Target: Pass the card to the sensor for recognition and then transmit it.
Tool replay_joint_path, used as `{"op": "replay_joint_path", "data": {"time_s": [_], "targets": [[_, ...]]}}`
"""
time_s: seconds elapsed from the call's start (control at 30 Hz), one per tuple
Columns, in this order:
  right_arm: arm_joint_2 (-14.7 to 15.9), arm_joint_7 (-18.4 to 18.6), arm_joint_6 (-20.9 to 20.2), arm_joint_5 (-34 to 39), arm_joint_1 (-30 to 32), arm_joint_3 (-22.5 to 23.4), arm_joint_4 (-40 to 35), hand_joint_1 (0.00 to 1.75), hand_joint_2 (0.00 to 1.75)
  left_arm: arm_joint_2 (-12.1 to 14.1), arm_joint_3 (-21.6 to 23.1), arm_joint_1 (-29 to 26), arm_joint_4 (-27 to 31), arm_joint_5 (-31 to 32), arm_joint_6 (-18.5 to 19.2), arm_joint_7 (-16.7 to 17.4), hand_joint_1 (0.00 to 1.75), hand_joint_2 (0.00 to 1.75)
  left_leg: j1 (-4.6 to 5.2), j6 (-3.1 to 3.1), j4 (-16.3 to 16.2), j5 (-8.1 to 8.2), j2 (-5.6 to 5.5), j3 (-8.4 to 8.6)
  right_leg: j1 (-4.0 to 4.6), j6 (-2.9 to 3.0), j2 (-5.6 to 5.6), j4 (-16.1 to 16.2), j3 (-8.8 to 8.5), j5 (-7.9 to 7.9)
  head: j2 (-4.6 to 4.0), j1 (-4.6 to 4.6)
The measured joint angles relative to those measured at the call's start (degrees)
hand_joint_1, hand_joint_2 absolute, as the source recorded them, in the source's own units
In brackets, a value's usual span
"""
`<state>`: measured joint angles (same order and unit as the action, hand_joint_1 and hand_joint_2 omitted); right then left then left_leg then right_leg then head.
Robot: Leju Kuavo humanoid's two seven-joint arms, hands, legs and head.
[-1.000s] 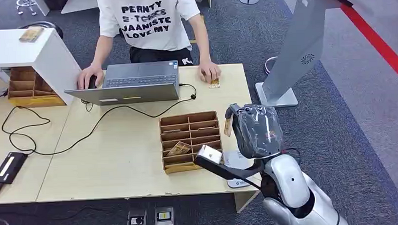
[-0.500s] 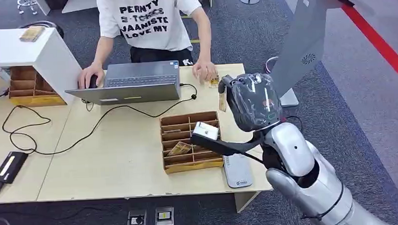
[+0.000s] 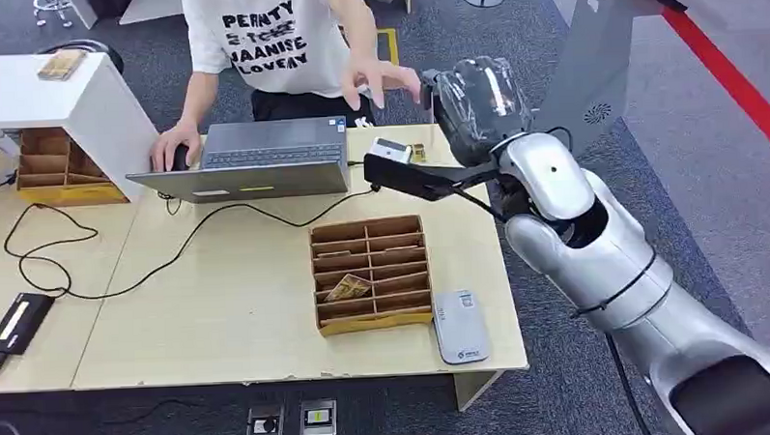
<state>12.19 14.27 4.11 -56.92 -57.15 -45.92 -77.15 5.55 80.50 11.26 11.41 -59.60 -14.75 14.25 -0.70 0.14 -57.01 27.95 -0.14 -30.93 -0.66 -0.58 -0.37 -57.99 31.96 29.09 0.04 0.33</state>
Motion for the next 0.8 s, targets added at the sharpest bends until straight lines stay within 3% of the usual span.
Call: {"op": "replay_joint_path", "data": {"time_s": [0.37, 0.7, 0.73, 0.77, 0.8], "targets": [[-3.23, 1.92, 1.25, -0.42, -5.71, -3.1, 17.31, 1.75, 1.75, -0.02, 1.2, 0.63, 0.0, 1.95, 1.03, 0.13, 0.0, 0.0, 0.0, 0.0, -0.01, 0.0, -0.04, 0.0, 0.0, 0.0, -0.07, 0.0, 0.0, 0.0, 0.0, 0.0], [-3.45, 4.2, 2.01, -1.05, -6.71, -4.15, 24.69, 1.75, 1.75, -0.24, 1.75, 0.93, 0.0, 2.91, 1.25, 0.63, 0.0, 0.0, 0.01, 0.0, -0.05, 0.0, -0.03, 0.01, 0.0, 0.0, -0.03, 0.0, 0.02, 0.0, 0.0, 0.0], [-3.45, 4.33, 2.01, -1.07, -6.75, -4.15, 25.17, 1.27, 1.75, -0.26, 1.86, 0.98, 0.0, 2.91, 1.25, 0.63, 0.0, 0.0, 0.01, 0.0, -0.05, 0.0, -0.02, 0.01, 0.0, 0.0, -0.03, 0.0, 0.03, 0.0, -0.02, 0.0], [-3.45, 4.5, 1.99, -1.07, -6.79, -4.15, 25.63, 0.17, 1.75, -0.26, 1.95, 1.02, 0.0, 2.91, 1.25, 0.63, 0.0, 0.0, 0.01, 0.0, -0.04, 0.0, -0.02, 0.01, 0.0, 0.0, -0.03, 0.0, 0.03, 0.0, -0.02, 0.0], [-3.45, 4.57, 1.97, -1.14, -6.84, -4.15, 26.04, 0.0, 1.75, -0.26, 2.05, 1.05, 0.0, 2.93, 1.25, 0.63, 0.0, 0.0, 0.01, 0.0, -0.04, 0.0, -0.02, 0.01, 0.0, 0.0, -0.04, 0.0, 0.03, 0.0, 0.0, 0.02]]}}
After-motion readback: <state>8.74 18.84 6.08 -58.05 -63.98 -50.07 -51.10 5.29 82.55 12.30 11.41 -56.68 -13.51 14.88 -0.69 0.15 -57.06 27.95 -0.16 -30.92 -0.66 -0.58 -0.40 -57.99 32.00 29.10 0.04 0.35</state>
